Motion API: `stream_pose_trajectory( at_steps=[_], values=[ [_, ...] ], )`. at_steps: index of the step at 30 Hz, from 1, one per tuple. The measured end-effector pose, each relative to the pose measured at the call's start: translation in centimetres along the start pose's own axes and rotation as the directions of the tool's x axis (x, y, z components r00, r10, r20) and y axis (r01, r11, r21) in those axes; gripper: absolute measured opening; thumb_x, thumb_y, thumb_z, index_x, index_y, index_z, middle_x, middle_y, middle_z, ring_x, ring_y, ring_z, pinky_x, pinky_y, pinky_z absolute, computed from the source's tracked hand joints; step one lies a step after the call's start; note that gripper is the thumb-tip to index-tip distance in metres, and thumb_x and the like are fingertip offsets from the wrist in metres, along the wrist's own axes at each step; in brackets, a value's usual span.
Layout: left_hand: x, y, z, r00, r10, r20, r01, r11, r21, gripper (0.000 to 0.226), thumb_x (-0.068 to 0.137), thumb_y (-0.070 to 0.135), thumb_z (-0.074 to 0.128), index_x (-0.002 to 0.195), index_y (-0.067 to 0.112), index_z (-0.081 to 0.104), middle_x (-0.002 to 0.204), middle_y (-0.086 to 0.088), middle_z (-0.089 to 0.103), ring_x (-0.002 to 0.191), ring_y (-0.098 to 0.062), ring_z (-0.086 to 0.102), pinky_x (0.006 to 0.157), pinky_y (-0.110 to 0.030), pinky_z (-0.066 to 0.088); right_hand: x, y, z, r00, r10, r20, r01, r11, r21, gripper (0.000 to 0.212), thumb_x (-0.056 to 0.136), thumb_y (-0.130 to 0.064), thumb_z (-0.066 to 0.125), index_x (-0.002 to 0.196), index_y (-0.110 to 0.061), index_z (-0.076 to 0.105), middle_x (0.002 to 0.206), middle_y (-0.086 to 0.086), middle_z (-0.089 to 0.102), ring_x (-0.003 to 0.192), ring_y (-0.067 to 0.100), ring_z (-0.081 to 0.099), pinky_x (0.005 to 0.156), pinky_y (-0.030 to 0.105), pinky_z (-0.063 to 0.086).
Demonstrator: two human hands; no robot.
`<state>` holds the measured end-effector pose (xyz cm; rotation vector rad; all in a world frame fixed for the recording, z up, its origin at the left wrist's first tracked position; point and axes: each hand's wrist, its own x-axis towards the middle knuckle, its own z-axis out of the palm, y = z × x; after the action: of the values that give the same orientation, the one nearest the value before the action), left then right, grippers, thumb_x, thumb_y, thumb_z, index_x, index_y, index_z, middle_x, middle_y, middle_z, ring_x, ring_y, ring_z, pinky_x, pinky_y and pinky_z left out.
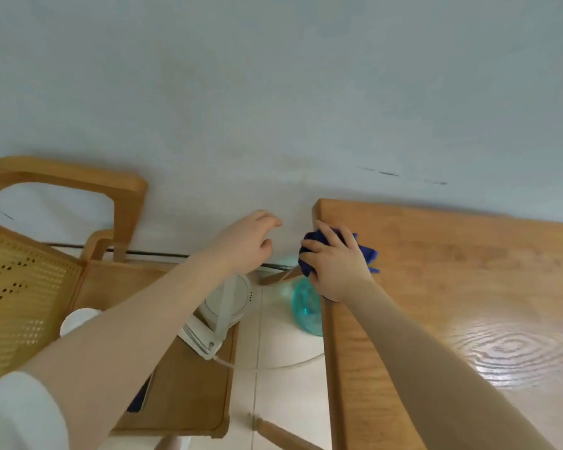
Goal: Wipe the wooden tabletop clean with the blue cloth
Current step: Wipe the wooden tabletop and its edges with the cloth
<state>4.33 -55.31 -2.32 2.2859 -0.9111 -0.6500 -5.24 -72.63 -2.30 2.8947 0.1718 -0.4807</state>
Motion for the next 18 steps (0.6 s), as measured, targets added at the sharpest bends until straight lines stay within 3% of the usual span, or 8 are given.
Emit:
stream_pose_trajectory(
  at_steps=[2,4,9,12,14,18],
  values=[
    [1.6,-1.8,-0.6,1.0,0.014,0.017,-0.014,1.0,-0.004,0.048,0.091,0.006,0.041,0.138,0.016,0.04,0.145,0.001,0.036,0.123,-0.017,0.045,0.099,-0.026,0.035,2.9,0.9,-0.7,0.996,0.037,0.077,-0.033,0.998,-0.049,0.031,0.087,-0.032,0.047,0.113,-0.026,0.064,0.136,-0.01,0.05,0.141,0.027,0.013,0.111,0.046,-0.002],
    [3.1,-3.5,-0.9,0.999,0.023,0.028,-0.023,1.0,-0.008,0.051,0.091,0.006,0.04,0.141,0.017,0.036,0.147,0.004,0.033,0.124,-0.016,0.044,0.1,-0.025,0.035,6.2,1.6,-1.3,0.99,0.13,0.053,-0.129,0.991,-0.027,0.034,0.091,-0.035,0.042,0.118,-0.027,0.061,0.141,-0.012,0.043,0.142,0.025,0.006,0.112,0.044,-0.004],
    [5.3,-5.7,-0.4,0.992,0.064,0.104,-0.063,0.998,-0.013,0.06,0.094,0.008,0.036,0.149,0.025,0.017,0.155,0.006,0.02,0.134,-0.013,0.035,0.106,-0.025,0.029,4.9,0.4,0.2,0.972,0.221,-0.072,-0.214,0.972,0.096,0.053,0.088,-0.054,0.033,0.109,-0.02,0.068,0.132,-0.002,0.056,0.135,0.035,0.03,0.11,0.048,0.022],
    [6.4,-4.5,0.1,0.977,0.151,0.15,-0.154,0.988,0.011,0.071,0.092,0.002,0.035,0.149,0.031,0.005,0.158,0.011,0.006,0.139,-0.013,0.027,0.107,-0.029,0.033,-1.0,-2.1,1.4,0.985,0.163,-0.051,-0.161,0.986,0.042,0.04,0.085,-0.037,0.046,0.118,-0.024,0.063,0.136,-0.001,0.053,0.133,0.035,0.032,0.107,0.046,0.023],
    [7.7,-3.4,0.0,0.954,0.256,0.159,-0.271,0.959,0.083,0.077,0.09,-0.002,0.037,0.149,0.031,0.001,0.157,0.012,-0.005,0.141,-0.015,0.022,0.107,-0.032,0.035,-2.5,-2.3,1.5,0.993,0.11,-0.041,-0.11,0.994,0.003,0.046,0.077,-0.03,0.056,0.123,-0.025,0.059,0.137,0.0,0.051,0.133,0.035,0.034,0.105,0.046,0.022],
    [10.9,-2.2,-0.1,0.877,0.442,0.189,-0.479,0.832,0.28,0.072,0.091,-0.004,0.035,0.15,0.024,0.005,0.158,0.008,-0.006,0.145,-0.017,0.01,0.115,-0.032,0.021,2.0,-0.9,0.8,0.981,0.165,-0.105,-0.163,0.986,0.023,0.04,0.077,-0.028,0.05,0.113,-0.025,0.066,0.131,0.0,0.057,0.129,0.035,0.042,0.107,0.047,0.029]
  ],
)
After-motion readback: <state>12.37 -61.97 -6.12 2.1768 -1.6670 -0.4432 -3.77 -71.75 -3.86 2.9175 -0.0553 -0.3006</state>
